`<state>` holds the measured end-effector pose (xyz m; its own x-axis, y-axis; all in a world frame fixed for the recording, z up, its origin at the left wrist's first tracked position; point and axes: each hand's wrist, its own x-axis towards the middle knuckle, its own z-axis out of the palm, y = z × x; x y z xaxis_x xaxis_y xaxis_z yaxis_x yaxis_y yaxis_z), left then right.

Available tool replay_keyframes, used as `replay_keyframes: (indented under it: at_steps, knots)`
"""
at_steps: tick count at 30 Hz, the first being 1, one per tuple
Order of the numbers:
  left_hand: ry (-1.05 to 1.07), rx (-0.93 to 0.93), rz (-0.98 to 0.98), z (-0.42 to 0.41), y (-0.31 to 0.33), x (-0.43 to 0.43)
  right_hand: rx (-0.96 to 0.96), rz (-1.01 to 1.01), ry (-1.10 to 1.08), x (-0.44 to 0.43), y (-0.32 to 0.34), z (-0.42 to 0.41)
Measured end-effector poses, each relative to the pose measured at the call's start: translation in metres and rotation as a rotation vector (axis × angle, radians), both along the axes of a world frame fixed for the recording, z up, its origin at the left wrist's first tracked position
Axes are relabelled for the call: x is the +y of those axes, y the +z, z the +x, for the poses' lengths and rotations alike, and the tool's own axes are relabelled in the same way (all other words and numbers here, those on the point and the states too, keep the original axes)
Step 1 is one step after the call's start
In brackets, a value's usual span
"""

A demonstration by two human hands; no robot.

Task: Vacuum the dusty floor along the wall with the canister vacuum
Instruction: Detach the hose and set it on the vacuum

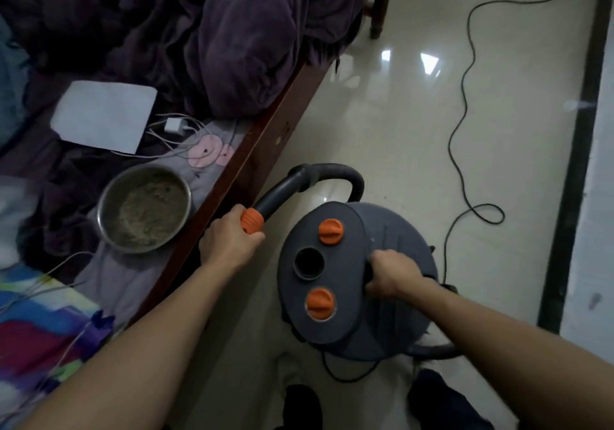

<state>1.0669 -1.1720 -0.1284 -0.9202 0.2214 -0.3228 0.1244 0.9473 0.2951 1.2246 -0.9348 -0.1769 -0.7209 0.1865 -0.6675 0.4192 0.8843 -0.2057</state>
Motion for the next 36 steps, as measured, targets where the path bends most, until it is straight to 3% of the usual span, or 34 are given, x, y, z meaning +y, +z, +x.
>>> replay_keyframes:
  at_steps: [5, 11, 17, 26, 36]
  knots:
    - [0.08, -0.021, -0.037, 0.006, -0.006, -0.052, 0.04, -0.041, -0.061, 0.005, -0.001, 0.02]
    - [0.11, -0.005, -0.213, 0.026, -0.014, -0.093, 0.087, -0.034, -0.135, 0.045, 0.025, 0.058]
    - [0.326, -0.074, -0.286, 0.069, -0.018, -0.085, 0.152, -0.056, -0.24, 0.114, 0.055, 0.091]
    - [0.444, -0.099, -0.422, 0.119, -0.019, -0.073, 0.14, 0.01, -0.367, 0.182, 0.023, 0.125]
    - [0.337, -0.122, -0.576, 0.176, -0.016, -0.076, 0.184, -0.035, -0.507, 0.232, 0.025, 0.073]
